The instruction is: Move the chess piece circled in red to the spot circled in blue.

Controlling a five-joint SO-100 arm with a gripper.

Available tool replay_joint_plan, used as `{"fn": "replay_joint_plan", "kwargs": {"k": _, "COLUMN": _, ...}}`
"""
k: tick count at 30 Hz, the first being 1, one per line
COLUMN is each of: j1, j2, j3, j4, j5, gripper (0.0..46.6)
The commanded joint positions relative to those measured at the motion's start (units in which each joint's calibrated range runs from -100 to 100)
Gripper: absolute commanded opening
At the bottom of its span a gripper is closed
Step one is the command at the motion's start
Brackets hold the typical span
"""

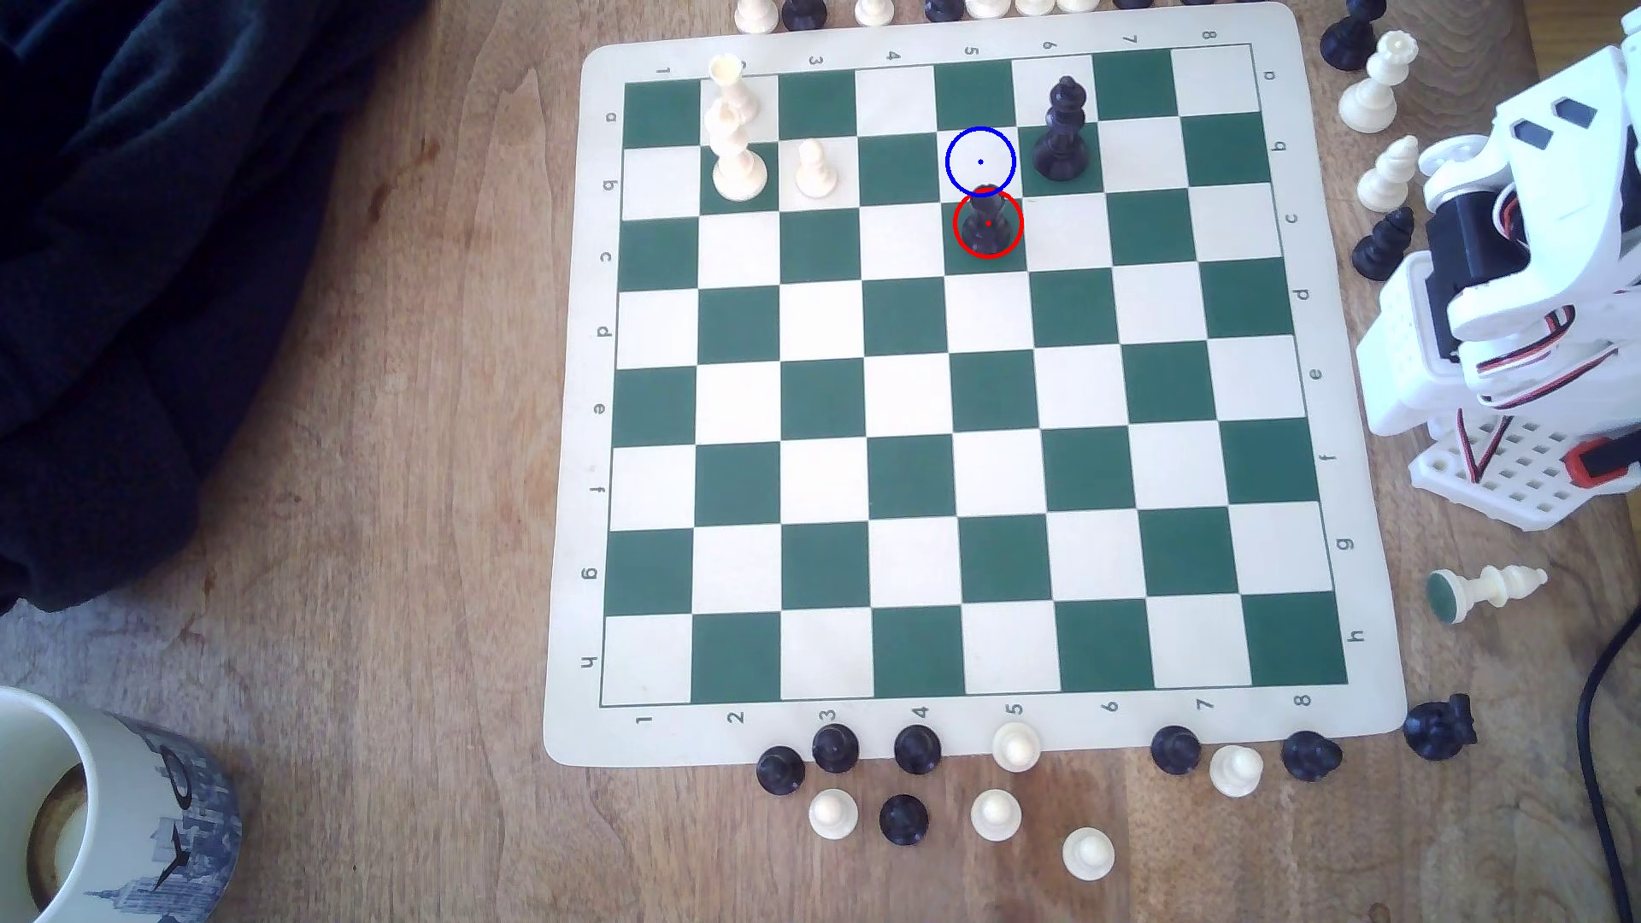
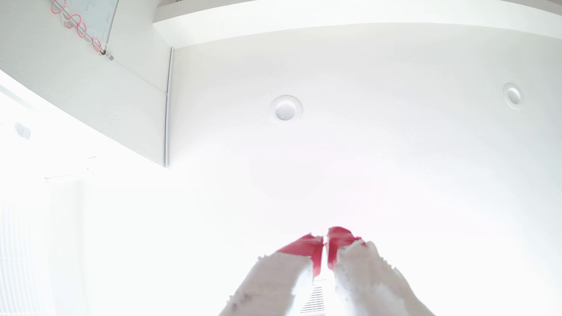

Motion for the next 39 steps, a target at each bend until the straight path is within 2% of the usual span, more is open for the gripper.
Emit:
{"fn": "replay_joint_plan", "kwargs": {"k": 1, "j1": -0.22, "j2": -0.2, "j3": 1.36, "j4": 1.09, "j5": 0.15, "gripper": 0.2}}
{"fn": "replay_joint_plan", "kwargs": {"k": 8, "j1": 3.22, "j2": -0.2, "j3": 1.08, "j4": 19.77, "j5": 0.15, "gripper": 0.2}}
{"fn": "replay_joint_plan", "kwargs": {"k": 24, "j1": 10.1, "j2": -0.11, "j3": -18.68, "j4": 101.42, "j5": -0.29, "gripper": 0.2}}
{"fn": "replay_joint_plan", "kwargs": {"k": 27, "j1": 12.37, "j2": 0.48, "j3": -21.67, "j4": 114.28, "j5": -0.34, "gripper": 3.9}}
{"fn": "replay_joint_plan", "kwargs": {"k": 29, "j1": 12.37, "j2": 2.01, "j3": -23.85, "j4": 119.68, "j5": -0.34, "gripper": 0.2}}
{"fn": "replay_joint_plan", "kwargs": {"k": 34, "j1": 13.0, "j2": 9.82, "j3": -33.64, "j4": 140.57, "j5": -0.44, "gripper": 0.2}}
{"fn": "replay_joint_plan", "kwargs": {"k": 35, "j1": 13.39, "j2": 15.68, "j3": -38.72, "j4": 145.73, "j5": -2.34, "gripper": 0.2}}
{"fn": "replay_joint_plan", "kwargs": {"k": 39, "j1": 16.13, "j2": 29.77, "j3": -49.32, "j4": 155.23, "j5": -5.57, "gripper": 0.2}}
